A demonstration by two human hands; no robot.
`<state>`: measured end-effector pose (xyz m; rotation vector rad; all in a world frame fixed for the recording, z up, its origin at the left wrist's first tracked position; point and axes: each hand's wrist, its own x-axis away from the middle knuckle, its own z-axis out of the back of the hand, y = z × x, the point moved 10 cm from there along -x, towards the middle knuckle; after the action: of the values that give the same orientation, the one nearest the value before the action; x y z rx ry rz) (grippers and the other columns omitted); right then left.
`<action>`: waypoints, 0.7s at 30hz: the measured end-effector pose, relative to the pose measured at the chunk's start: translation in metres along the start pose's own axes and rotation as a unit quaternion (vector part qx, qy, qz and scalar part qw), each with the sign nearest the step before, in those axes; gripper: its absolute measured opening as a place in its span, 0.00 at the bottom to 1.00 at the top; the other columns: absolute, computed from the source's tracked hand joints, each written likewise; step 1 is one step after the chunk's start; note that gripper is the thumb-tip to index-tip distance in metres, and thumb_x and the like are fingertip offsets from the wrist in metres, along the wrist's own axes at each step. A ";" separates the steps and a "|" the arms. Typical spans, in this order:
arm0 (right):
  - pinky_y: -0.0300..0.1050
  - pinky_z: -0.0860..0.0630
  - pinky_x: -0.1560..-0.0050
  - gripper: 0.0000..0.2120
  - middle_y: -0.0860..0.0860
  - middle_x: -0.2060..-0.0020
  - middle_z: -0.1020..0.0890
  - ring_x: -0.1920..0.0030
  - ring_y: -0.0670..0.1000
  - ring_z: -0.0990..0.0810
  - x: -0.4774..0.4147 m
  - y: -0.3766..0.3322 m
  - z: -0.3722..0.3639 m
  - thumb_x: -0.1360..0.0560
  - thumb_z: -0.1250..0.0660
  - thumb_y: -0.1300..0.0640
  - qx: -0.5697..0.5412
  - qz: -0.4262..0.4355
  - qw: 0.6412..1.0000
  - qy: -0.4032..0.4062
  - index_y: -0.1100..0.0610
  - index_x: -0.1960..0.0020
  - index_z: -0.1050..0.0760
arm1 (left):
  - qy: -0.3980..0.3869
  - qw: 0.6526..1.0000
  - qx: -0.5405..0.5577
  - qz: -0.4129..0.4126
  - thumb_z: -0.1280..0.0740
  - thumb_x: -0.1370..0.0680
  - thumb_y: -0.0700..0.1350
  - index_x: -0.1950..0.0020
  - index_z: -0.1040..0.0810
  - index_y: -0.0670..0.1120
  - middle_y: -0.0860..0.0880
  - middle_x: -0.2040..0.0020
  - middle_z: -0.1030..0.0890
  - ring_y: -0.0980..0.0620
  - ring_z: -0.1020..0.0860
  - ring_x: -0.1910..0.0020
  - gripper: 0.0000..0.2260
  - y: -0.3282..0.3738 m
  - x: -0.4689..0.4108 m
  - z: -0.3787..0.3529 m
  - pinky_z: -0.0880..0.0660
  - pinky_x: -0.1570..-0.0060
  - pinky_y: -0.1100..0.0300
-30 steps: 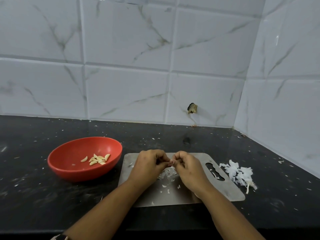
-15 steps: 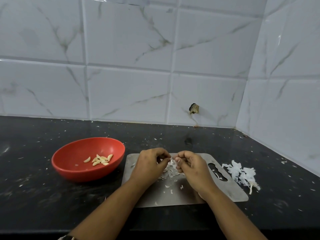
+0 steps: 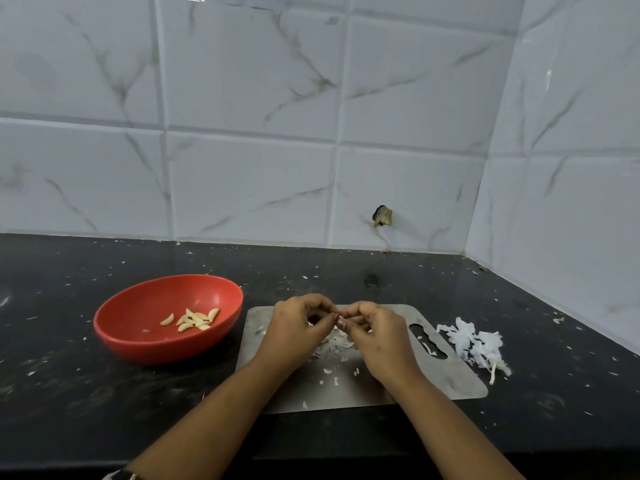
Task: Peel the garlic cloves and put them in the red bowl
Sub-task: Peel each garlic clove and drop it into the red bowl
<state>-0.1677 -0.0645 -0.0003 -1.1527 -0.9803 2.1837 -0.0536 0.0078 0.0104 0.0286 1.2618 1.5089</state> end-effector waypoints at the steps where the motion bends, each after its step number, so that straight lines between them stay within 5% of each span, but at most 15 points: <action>1: 0.32 0.24 0.62 0.04 0.48 0.63 0.16 0.62 0.41 0.18 0.000 -0.002 0.002 0.25 0.29 0.62 0.002 0.005 1.000 0.005 0.55 0.51 0.19 | 0.000 1.000 -0.012 -0.012 0.29 0.26 0.38 0.56 0.17 0.46 0.57 0.64 0.18 0.63 0.20 0.63 0.04 0.002 0.001 0.000 0.27 0.62 0.73; 5: 0.28 0.27 0.62 0.12 0.47 0.61 0.17 0.62 0.37 0.20 0.003 -0.008 0.002 0.24 0.30 0.62 0.061 0.036 0.997 0.005 0.51 0.49 0.30 | -0.009 0.995 -0.073 -0.062 0.30 0.25 0.41 0.53 0.16 0.47 0.55 0.63 0.17 0.60 0.20 0.62 0.04 0.012 0.003 -0.002 0.26 0.62 0.70; 11: 0.33 0.25 0.62 0.16 0.48 0.60 0.18 0.61 0.45 0.20 0.007 -0.018 -0.007 0.22 0.35 0.61 0.168 0.078 0.983 -0.012 0.48 0.48 0.41 | -0.015 0.965 -0.236 -0.113 0.38 0.23 0.47 0.57 0.20 0.47 0.50 0.65 0.20 0.52 0.24 0.64 0.09 0.021 0.006 -0.012 0.27 0.62 0.53; 18: 0.35 0.23 0.62 0.18 0.46 0.62 0.18 0.63 0.43 0.20 0.006 -0.017 -0.006 0.23 0.32 0.60 0.165 0.079 0.983 -0.006 0.46 0.51 0.41 | 0.004 0.983 -0.176 -0.060 0.34 0.24 0.43 0.61 0.20 0.45 0.51 0.69 0.20 0.54 0.24 0.70 0.07 0.011 0.003 -0.004 0.28 0.67 0.59; 21: 0.29 0.28 0.64 0.16 0.47 0.64 0.17 0.65 0.40 0.21 0.004 -0.014 0.007 0.25 0.29 0.61 0.082 0.052 0.995 0.031 0.47 0.55 0.36 | 0.016 0.987 -0.155 -0.029 0.32 0.25 0.43 0.57 0.17 0.46 0.52 0.66 0.18 0.56 0.21 0.67 0.04 0.001 0.001 0.000 0.25 0.63 0.62</action>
<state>-0.1742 -0.0553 0.0113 -1.2091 -0.7154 2.2473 -0.0551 0.0085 0.0104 -0.2348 1.0318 1.6434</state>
